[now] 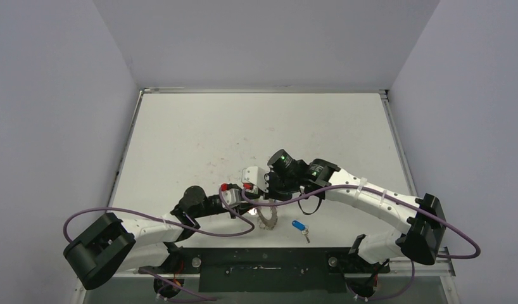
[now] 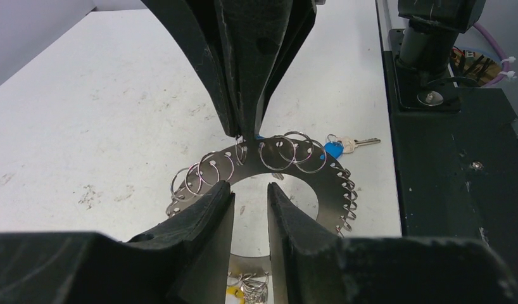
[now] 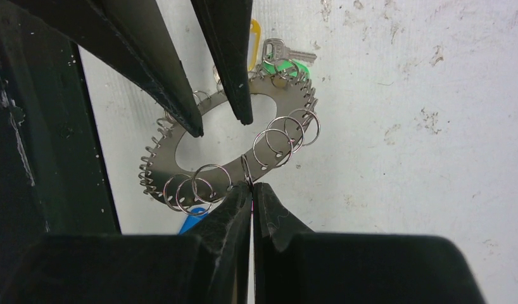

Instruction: Put the keys on the keyring

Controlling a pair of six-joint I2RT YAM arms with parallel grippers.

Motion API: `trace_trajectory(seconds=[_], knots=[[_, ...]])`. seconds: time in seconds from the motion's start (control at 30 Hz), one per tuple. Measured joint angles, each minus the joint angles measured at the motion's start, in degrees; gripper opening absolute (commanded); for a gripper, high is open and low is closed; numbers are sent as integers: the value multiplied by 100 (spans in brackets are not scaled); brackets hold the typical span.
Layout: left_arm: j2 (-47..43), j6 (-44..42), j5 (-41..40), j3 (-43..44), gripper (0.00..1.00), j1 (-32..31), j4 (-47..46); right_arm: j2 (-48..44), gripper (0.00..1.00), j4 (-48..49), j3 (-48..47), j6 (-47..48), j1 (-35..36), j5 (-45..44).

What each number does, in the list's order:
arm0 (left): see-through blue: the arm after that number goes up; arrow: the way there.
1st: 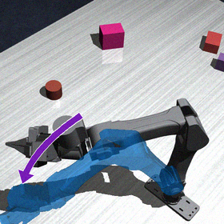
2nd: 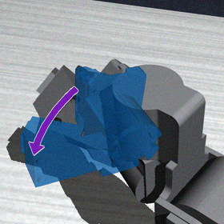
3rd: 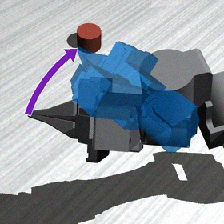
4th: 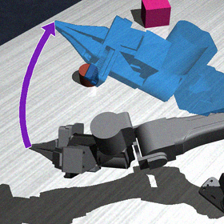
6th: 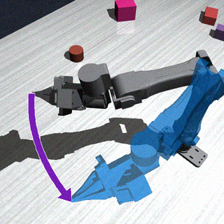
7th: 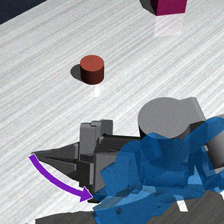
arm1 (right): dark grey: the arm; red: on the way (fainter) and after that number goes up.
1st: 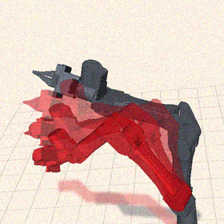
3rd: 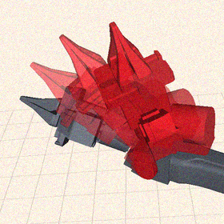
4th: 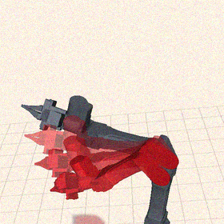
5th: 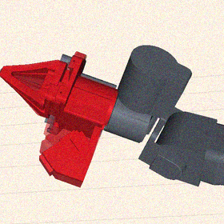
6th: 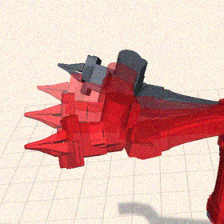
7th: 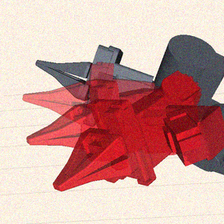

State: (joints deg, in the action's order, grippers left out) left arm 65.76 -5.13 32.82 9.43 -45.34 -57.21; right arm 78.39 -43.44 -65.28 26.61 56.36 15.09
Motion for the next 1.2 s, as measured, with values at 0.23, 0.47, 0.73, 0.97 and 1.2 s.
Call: trace_trajectory(seconds=[0.23, 0.47, 0.73, 0.97, 1.2], knots=[[87, -7, -11, 0, 24, -76, -306, -31, 0, 0, 142, 44, -2, 212], [81, -11, -96, 0, 25, -188, -352, -31, 0, 52, 179, 15, -2, 492], [181, -13, -199, 0, 19, -339, -374, -31, 0, 319, 234, -138, -2, 730], [262, -52, -251, 0, 0, -385, -393, -31, 0, 389, 245, -195, -4, 785], [138, -160, -284, 2, 14, -391, -212, -31, 0, 404, 251, -195, -4, 778]])
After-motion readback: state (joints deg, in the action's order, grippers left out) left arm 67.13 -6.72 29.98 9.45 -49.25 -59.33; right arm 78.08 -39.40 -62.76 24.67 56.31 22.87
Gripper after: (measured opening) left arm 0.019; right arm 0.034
